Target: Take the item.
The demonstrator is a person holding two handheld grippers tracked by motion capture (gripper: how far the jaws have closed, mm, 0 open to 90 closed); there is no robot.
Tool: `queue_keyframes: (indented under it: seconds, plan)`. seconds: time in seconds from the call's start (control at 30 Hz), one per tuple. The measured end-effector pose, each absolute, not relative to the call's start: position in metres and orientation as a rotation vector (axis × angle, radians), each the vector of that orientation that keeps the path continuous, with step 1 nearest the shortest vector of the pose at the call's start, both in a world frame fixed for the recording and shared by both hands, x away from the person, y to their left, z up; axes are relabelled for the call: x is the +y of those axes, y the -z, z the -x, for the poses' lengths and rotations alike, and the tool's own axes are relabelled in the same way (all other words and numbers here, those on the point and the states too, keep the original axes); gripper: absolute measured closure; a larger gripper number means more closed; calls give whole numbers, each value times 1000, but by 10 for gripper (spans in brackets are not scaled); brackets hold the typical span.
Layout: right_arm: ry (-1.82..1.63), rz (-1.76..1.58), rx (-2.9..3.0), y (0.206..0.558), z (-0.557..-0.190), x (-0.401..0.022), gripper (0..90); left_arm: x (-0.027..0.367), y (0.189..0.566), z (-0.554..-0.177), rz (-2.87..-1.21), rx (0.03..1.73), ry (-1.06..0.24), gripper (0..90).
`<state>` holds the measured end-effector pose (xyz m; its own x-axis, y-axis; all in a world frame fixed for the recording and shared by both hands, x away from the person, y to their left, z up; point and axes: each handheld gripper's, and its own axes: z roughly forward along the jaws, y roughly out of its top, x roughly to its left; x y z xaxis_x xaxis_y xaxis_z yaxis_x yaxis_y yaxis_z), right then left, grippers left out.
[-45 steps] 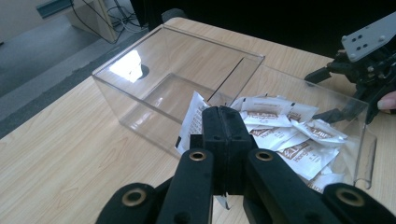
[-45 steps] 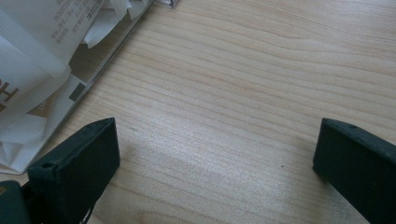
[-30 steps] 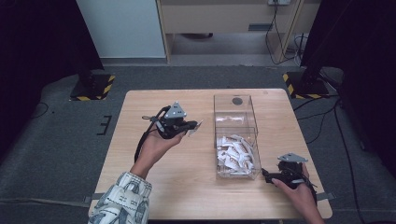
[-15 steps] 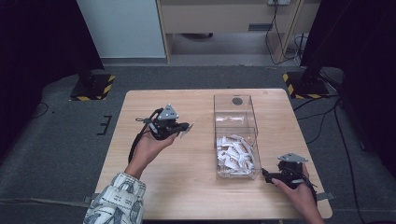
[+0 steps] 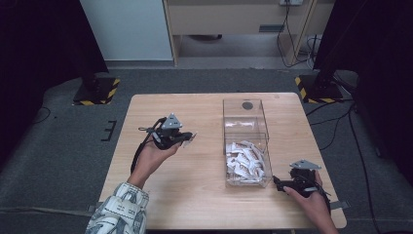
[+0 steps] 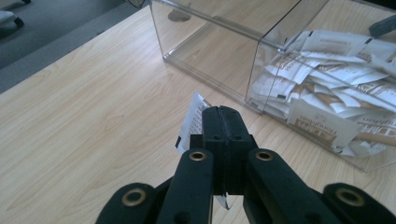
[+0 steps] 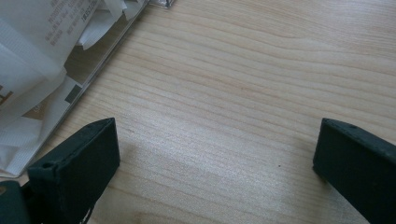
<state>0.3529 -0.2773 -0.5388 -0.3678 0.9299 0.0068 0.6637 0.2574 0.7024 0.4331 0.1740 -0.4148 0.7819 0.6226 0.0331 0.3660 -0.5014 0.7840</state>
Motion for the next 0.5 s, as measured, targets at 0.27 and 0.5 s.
queue_keyframes:
  seconds: [0.27, 0.5]
  plan:
    - [-878, -1449, 2124, 539, -353, -277, 8, 183, 425, -434, -2155, 757, -402, 900]
    - [-877, -1449, 2124, 539, -353, -277, 8, 188, 436, -438, -2174, 792, -411, 900]
